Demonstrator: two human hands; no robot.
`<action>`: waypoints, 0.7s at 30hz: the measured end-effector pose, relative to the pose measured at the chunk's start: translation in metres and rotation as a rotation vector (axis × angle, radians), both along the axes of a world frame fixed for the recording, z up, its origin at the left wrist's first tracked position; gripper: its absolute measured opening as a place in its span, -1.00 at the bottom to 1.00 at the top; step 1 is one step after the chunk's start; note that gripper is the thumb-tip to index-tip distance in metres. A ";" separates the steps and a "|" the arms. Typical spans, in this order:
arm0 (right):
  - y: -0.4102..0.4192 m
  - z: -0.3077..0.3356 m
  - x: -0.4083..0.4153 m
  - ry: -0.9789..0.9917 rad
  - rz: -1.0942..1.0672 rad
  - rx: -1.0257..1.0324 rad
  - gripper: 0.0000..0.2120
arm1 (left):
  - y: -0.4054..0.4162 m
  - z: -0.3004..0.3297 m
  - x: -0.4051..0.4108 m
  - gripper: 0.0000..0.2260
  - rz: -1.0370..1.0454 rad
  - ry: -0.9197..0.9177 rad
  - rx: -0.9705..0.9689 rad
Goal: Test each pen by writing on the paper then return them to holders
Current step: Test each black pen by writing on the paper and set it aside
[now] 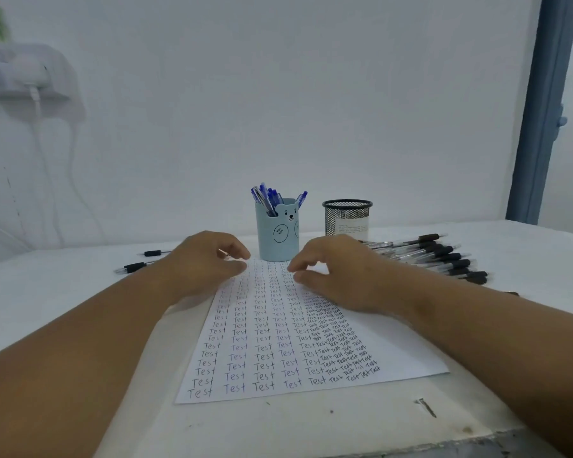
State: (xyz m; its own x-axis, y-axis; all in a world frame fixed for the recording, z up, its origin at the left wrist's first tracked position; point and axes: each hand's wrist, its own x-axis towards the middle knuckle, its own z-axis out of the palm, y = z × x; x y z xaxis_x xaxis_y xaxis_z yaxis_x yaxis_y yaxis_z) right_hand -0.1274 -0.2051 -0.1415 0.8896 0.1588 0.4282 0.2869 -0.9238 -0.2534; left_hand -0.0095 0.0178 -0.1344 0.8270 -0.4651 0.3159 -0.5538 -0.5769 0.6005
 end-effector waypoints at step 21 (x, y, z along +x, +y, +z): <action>0.008 -0.003 0.005 0.077 0.055 -0.058 -0.80 | 0.031 -0.013 0.033 -0.79 0.323 -0.114 0.145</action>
